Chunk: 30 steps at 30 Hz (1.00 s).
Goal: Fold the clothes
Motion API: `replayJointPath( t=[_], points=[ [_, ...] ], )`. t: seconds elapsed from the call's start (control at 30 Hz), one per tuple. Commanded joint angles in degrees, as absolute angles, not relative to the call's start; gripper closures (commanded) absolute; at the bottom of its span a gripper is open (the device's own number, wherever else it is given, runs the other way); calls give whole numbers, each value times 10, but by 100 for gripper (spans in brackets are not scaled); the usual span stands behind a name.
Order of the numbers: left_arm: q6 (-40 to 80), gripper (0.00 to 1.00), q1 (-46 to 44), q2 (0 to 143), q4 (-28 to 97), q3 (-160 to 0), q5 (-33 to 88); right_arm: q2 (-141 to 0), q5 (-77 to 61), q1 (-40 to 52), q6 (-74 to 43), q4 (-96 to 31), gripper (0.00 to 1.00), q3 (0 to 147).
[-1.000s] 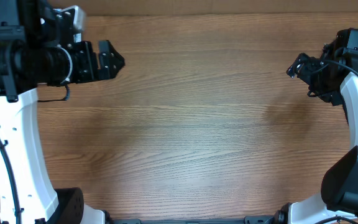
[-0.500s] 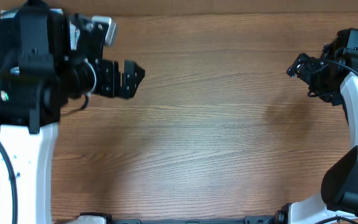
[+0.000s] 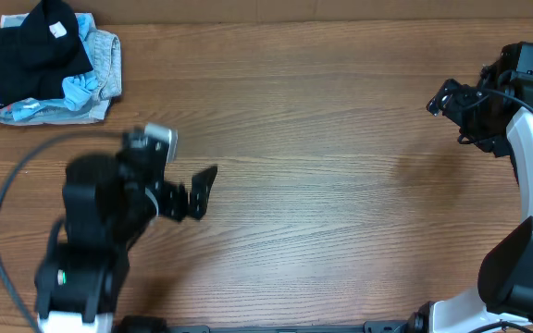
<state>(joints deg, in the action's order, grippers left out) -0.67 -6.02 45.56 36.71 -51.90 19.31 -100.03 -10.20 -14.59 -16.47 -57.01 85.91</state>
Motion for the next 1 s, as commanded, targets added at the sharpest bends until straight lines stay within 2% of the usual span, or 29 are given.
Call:
replayJointPath(
  t=[0.0, 0.2, 0.47, 0.97],
  points=[
    [-18, 0, -63, 373, 322, -446, 133, -992, -101, -145, -164, -569, 0, 863],
    [-17, 0, -51, 232, 197, -297, 99, -992, -101, -145, -165, -569, 0, 863],
    [-11, 0, 1, 117, 53, -137, 101, -992, -101, -145, -165, -569, 0, 863],
    [-11, 0, 40, 2, -39, -3, 95, -992, -101, -145, -165, -569, 0, 863]
  ],
)
